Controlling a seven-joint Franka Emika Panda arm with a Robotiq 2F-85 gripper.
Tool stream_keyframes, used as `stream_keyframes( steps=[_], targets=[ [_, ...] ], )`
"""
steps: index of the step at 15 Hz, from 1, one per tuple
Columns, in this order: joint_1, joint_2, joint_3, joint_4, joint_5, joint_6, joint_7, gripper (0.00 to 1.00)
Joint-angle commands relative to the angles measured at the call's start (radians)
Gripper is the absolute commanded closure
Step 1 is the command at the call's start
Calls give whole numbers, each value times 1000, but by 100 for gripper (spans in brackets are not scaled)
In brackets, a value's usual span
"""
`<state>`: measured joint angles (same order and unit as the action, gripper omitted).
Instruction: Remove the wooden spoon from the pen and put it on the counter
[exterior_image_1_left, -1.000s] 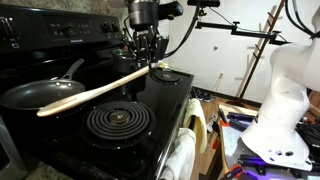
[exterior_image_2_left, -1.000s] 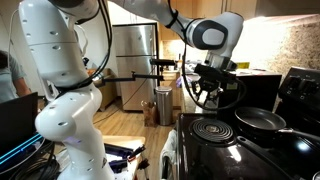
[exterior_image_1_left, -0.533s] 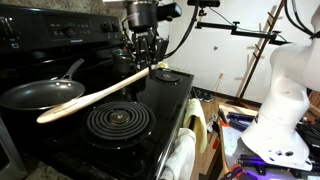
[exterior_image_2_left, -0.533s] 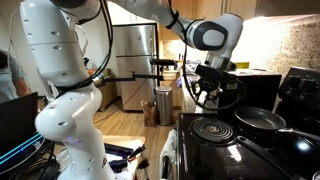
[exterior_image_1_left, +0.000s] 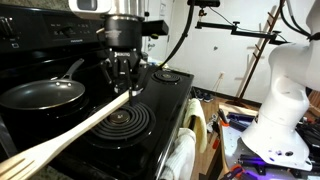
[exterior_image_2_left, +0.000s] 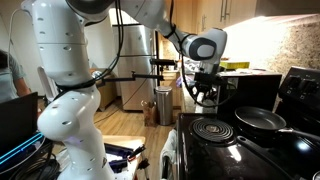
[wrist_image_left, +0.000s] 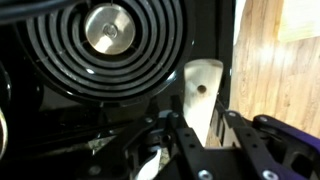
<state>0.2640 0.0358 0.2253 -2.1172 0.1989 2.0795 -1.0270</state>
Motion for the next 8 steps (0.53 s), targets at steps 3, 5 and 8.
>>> stream_keyframes(
  steps=[3,5,8],
  targets=[
    [13,175,68,87,41,179,-38,91],
    [12,231,93,127,26,203,-29,91],
    [1,224,104,114,1,182,6,71]
  ],
)
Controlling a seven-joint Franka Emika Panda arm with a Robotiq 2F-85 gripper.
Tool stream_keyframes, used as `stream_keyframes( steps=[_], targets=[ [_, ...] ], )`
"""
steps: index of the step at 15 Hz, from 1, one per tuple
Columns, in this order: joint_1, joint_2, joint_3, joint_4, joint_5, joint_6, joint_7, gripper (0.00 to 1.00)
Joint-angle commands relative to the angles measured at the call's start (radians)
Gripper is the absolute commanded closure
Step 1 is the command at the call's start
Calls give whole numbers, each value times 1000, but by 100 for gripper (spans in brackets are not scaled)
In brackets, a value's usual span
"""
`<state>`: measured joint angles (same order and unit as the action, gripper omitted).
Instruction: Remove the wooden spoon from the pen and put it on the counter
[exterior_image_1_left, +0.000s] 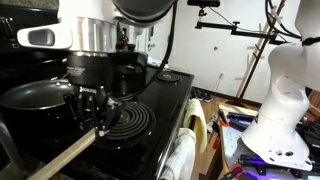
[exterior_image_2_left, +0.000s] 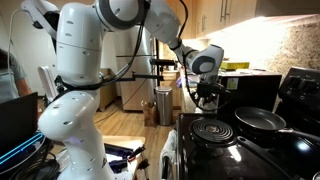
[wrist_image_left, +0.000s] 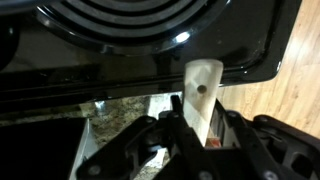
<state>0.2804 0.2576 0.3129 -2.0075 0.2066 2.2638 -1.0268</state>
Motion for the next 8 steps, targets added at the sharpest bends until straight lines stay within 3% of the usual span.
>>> stream_keyframes(
  steps=[1,3,4,8],
  targets=[
    [-16,9,18,5,-7,-3,6,71],
    [-18,7,17,5,-7,-3,6,71],
    [-18,6,17,5,-7,-3,6,91],
    [-3,58,27,70,-40,-19,-9,91]
  ],
)
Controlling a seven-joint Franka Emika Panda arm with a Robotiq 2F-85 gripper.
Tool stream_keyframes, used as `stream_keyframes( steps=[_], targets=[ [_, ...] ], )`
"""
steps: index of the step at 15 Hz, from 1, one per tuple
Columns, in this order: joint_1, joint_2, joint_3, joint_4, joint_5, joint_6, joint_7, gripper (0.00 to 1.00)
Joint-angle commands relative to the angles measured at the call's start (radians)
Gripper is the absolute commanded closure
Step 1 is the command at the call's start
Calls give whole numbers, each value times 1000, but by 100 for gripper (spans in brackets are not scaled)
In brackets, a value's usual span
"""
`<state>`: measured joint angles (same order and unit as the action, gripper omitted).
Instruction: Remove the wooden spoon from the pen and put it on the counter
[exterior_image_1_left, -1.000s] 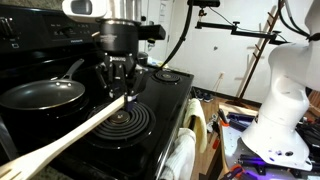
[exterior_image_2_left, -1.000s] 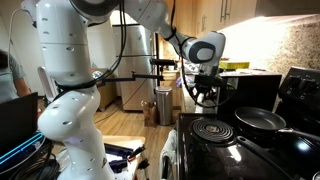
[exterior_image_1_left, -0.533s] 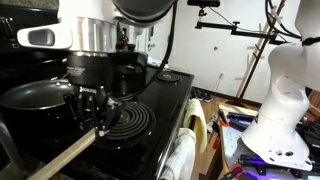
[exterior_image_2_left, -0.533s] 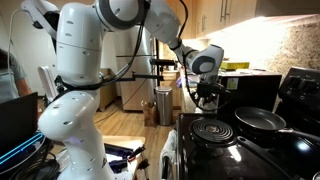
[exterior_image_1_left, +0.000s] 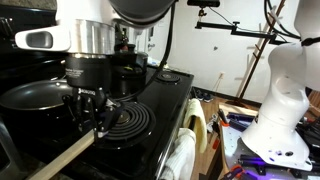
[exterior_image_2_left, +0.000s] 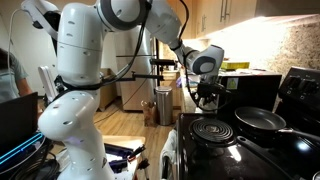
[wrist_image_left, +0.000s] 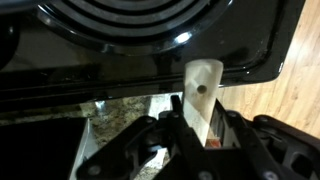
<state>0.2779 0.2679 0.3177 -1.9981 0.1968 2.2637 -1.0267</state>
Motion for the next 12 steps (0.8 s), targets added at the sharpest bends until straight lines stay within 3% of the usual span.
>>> stream_keyframes(
  steps=[1,10,12],
  targets=[
    [6,64,25,81,-47,-23,-5,91],
    [68,268,73,315,-138,-128,-11,91],
    [95,304,58,355,-175,-139,21,91]
  ],
)
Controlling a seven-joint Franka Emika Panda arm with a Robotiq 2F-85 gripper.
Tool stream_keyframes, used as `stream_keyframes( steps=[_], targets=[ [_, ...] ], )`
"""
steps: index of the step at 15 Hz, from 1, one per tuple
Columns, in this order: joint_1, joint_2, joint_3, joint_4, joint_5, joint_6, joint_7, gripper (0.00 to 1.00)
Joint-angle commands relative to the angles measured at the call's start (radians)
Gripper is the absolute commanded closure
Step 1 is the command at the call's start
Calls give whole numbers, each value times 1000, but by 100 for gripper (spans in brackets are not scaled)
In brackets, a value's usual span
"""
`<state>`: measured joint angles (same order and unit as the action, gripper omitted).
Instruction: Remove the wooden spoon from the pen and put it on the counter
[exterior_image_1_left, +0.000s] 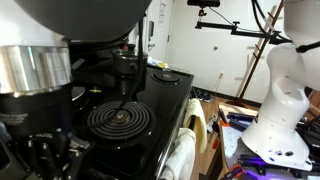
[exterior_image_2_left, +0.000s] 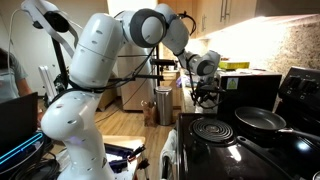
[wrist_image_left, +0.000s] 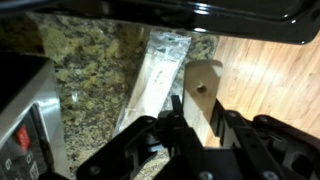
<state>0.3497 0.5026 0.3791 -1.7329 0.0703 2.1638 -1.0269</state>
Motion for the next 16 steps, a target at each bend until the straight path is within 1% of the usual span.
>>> stream_keyframes(
  steps=[1,7,9,10,11,15,16],
  targets=[
    [28,87,-5,107,-55,-51,22,91],
    [47,157,-20,177,-91,-87,51,91],
    [50,169,-23,193,-96,-92,66,87],
    [52,171,-25,196,-100,-90,74,46],
    [51,175,-24,201,-98,-100,82,45],
    [55,170,-29,201,-104,-112,120,21],
    [53,168,-29,203,-103,-123,125,13]
  ],
)
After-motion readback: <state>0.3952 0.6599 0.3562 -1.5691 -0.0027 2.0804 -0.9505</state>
